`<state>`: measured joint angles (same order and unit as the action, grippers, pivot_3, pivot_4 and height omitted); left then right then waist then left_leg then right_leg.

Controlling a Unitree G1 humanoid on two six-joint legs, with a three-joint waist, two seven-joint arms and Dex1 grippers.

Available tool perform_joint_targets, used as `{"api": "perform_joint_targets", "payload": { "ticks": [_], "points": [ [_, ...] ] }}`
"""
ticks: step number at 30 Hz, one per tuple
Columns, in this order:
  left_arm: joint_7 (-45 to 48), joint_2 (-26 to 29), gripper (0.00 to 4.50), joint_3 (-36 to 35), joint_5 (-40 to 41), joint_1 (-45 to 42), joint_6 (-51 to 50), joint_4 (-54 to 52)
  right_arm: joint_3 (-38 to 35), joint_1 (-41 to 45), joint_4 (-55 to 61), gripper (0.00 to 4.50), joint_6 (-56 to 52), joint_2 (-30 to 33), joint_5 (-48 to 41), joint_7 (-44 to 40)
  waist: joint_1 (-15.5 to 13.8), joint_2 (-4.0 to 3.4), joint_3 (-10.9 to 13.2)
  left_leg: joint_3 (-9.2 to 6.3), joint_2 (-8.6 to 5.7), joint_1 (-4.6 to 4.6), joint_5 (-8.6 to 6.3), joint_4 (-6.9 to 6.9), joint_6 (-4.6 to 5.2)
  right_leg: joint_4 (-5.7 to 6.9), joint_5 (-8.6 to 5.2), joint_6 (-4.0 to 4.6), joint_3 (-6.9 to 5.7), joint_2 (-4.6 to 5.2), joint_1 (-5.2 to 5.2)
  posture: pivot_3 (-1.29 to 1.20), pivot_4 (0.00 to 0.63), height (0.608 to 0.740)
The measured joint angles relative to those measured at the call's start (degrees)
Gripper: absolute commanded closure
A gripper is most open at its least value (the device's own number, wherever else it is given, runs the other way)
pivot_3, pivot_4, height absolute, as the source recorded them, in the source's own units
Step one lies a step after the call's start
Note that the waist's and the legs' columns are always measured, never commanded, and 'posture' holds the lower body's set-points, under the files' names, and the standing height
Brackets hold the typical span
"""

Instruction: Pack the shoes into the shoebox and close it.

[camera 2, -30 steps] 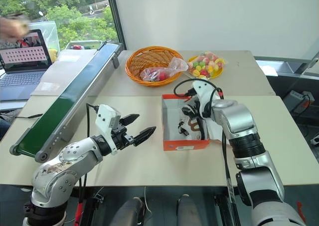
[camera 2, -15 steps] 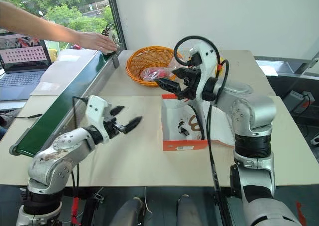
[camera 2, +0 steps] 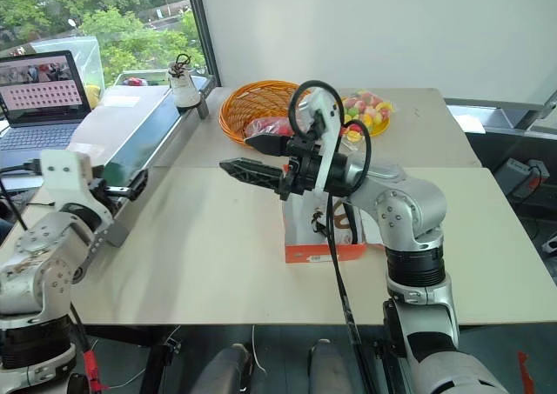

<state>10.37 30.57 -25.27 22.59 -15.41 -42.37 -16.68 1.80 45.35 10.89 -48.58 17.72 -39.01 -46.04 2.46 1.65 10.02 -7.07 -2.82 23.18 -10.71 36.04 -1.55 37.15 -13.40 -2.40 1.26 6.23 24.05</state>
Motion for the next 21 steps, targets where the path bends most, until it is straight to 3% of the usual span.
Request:
{"api": "perform_joint_targets", "payload": {
  "ticks": [4, 10, 21],
  "points": [
    [1.5, 2.2, 0.0, -4.5, -0.1, 2.3, 1.6, 5.5, 3.0, 0.0, -3.0, 0.04, 4.0, -0.1, 3.3, -1.6, 0.3, 0.0, 0.0, 0.01, 0.02, 0.0, 0.0, -0.02, -0.01, 0.01, 0.01, 0.02, 0.0, 0.0, 0.04, 0.0, 0.15, 0.74],
    [4.0, 2.6, 0.0, -5.7, 0.2, 2.8, 4.5, 9.8, 5.1, 0.0, -3.7, 0.04, 6.5, -1.4, 4.6, -1.8, -0.2, 0.02, 0.0, -0.01, 0.01, 0.03, 0.0, -0.01, -0.03, 0.0, 0.02, 0.02, 0.0, 0.0, 0.05, 0.0, 0.15, 0.74],
    [0.8, 1.2, 0.0, 0.5, -2.0, -13.2, 4.7, 20.9, 5.4, -2.5, -1.0, 0.04, 6.8, -1.2, 5.2, 1.2, -0.1, 0.06, 0.0, -0.05, 0.0, 0.04, 0.02, 0.0, -0.05, 0.03, 0.04, 0.02, -0.05, 0.0, 0.05, 0.0, 0.15, 0.74]
  ]
}}
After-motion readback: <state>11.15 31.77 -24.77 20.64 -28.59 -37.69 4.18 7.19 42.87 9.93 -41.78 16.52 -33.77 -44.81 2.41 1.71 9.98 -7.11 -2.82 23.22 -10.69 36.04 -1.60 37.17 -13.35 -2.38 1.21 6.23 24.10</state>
